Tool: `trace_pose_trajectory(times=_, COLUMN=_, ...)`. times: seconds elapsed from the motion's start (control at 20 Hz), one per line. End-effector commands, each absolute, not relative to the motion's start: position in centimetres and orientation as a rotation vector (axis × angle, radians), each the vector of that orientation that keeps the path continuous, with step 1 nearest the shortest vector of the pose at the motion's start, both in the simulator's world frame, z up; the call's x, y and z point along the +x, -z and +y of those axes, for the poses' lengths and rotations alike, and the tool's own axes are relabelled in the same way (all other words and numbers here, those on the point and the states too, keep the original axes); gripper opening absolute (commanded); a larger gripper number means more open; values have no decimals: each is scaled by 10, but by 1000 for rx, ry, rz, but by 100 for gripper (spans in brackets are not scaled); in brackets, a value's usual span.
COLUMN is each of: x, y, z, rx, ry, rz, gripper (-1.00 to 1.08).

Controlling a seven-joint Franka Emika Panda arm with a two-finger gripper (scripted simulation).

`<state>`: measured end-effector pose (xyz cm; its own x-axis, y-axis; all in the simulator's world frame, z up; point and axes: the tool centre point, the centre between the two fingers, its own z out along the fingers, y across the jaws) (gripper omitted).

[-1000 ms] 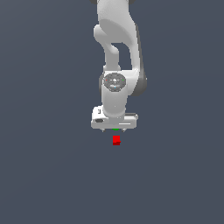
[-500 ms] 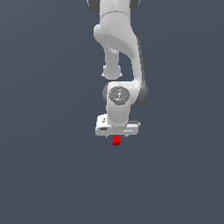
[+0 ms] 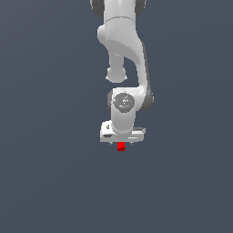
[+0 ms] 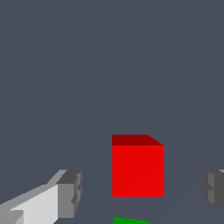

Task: Stack the red cube on top of the green cube.

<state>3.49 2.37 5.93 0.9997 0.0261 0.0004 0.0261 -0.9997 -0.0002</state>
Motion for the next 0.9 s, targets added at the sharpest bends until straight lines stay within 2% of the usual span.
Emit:
trace_pose_trajectory(times=0.0, x=34, y=-48, z=24, rx=-3141, ry=-2, rz=-41, gripper=100)
trace_pose_trajectory(times=0.5, x=35, y=-20, z=24, rx=-3141, ry=0, rz=-41, gripper=100)
trace_pose_trajectory(times=0.55, x=35, y=-20, z=24, rx=-3141, ry=0, rz=-41, gripper=-100)
trace_pose_trajectory(times=0.85, x=35, y=-20, z=24, rx=-3141, ry=0, rz=-41, gripper=-100)
